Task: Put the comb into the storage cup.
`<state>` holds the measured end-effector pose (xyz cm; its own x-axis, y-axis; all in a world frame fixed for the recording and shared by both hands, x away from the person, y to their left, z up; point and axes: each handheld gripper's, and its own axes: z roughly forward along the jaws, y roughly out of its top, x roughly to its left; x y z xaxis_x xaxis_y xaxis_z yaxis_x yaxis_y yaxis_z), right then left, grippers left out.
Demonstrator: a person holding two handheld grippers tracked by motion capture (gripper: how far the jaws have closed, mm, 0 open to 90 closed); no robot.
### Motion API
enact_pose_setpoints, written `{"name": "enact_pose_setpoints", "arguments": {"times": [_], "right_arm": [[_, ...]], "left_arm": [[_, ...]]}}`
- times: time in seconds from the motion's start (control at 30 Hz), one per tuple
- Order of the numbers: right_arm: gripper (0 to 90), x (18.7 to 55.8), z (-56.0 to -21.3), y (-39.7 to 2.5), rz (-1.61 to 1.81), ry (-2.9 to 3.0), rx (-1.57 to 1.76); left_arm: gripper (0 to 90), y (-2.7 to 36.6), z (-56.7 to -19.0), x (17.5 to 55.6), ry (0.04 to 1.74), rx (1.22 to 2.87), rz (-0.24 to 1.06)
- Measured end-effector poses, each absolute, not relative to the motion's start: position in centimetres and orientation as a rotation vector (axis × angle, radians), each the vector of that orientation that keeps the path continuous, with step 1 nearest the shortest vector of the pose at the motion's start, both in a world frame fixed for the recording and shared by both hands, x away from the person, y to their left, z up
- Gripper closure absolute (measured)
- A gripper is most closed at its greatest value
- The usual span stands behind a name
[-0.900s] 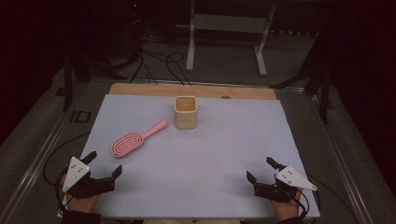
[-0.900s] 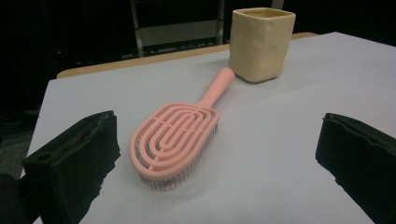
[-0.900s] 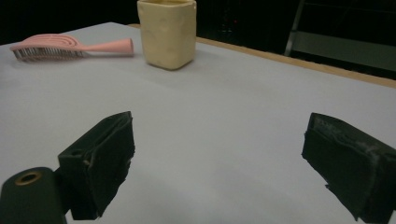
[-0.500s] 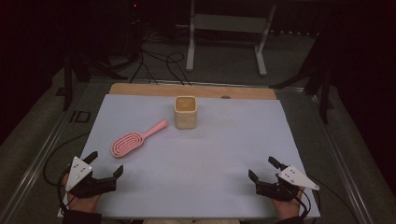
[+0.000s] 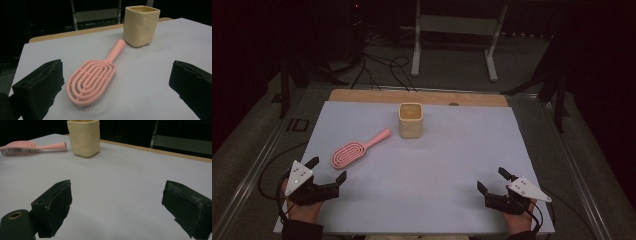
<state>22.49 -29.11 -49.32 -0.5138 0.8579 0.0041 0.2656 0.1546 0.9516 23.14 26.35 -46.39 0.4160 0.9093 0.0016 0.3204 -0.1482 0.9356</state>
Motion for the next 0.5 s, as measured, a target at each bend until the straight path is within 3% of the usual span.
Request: {"name": "enact_pose_setpoints", "arguments": {"times": [0.5], "right_arm": [[9.1,22.7,-49.4,-29.3,1.372,1.863,1.078]], "left_arm": [[0.7,26.9,-43.7,24.9,1.098,1.664,0.794]]}}
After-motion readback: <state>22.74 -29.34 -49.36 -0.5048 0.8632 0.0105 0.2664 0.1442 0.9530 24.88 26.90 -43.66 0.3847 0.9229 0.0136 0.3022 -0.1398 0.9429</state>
